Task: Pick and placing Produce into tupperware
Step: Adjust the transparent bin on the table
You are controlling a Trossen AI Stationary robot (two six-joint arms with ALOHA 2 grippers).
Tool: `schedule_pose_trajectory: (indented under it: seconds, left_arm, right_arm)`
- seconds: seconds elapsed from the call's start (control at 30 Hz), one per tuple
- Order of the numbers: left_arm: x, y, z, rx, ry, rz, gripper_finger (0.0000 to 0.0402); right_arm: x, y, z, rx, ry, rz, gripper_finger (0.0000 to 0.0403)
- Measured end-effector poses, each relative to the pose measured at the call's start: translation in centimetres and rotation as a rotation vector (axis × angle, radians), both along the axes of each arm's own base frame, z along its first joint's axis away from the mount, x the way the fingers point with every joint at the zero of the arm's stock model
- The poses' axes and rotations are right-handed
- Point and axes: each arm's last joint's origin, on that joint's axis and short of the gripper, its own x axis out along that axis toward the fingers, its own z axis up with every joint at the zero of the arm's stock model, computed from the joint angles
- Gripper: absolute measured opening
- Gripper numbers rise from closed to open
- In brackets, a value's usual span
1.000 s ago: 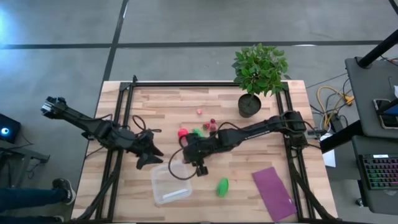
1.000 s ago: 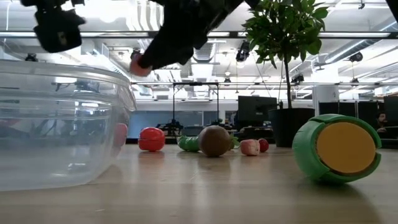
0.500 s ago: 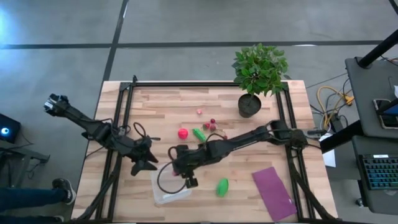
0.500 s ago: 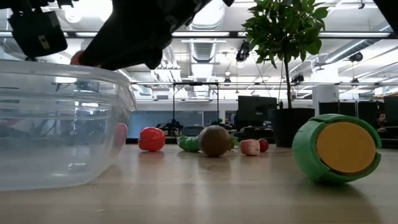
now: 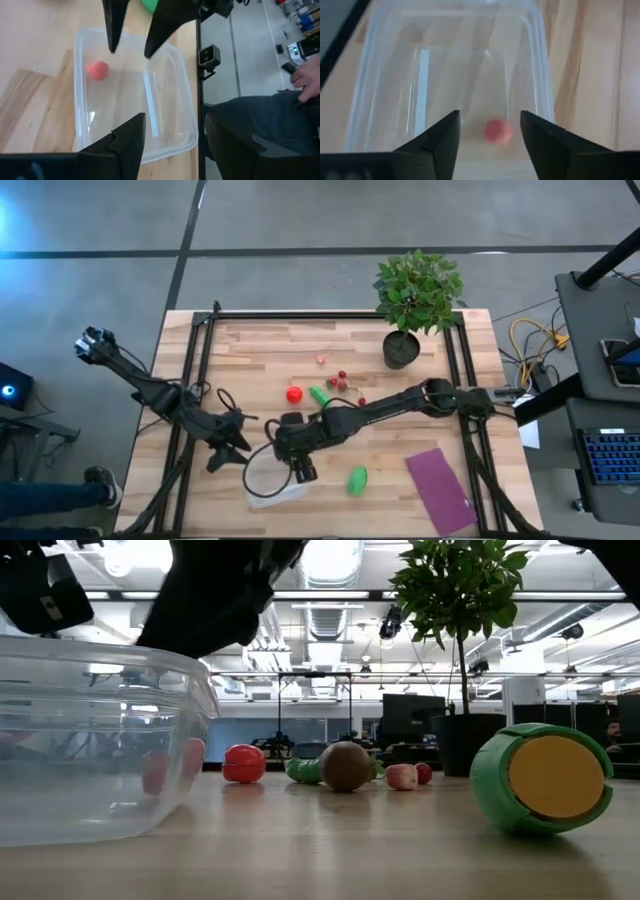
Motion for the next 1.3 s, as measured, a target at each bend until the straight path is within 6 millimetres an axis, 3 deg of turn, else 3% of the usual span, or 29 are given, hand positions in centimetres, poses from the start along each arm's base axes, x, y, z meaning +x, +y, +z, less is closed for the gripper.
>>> schedule_pose_trajectory:
  seconds: [0.1,0.3,0.53,0.8,1.03,1.13,1.3]
  left_arm:
    - [0.3,-0.2,-0.4,0.015,0.022,0.0,0.0192]
    - [0.7,-0.5,-0.9,0.033,0.048,-0.004,0.0192]
    - [0.1,-1.5,-1.0,0.031,0.057,-0.062,0.0192]
    - [-1.8,-2.9,-1.8,-0.012,0.223,-0.064,0.0192]
    - [-2.1,-3.9,-4.4,0.065,0.44,0.01,0.0192]
    - [-1.6,-4.4,-5.6,0.118,0.487,0.022,0.0192]
    - [-0.6,-5.4,-7.9,0.207,0.534,0.056,0.0192]
  right_arm:
    - [-0.3,-0.2,0.4,-0.027,0.034,-0.052,0.0219]
    - [-2.2,-1.5,3.8,-0.15,0.07,-0.161,0.0223]
    - [-4.3,-3.1,5.0,-0.213,0.175,-0.247,0.0224]
    - [-5.4,-3.9,2.8,-0.23,0.31,-0.333,0.0224]
    - [-5.8,-4.2,1.9,-0.28,0.333,-0.358,0.0224]
    - [-6.0,-4.4,2.9,-0.327,0.292,-0.386,0.0222]
    - [-6.8,-5.1,6.4,-0.393,0.162,-0.459,0.0216]
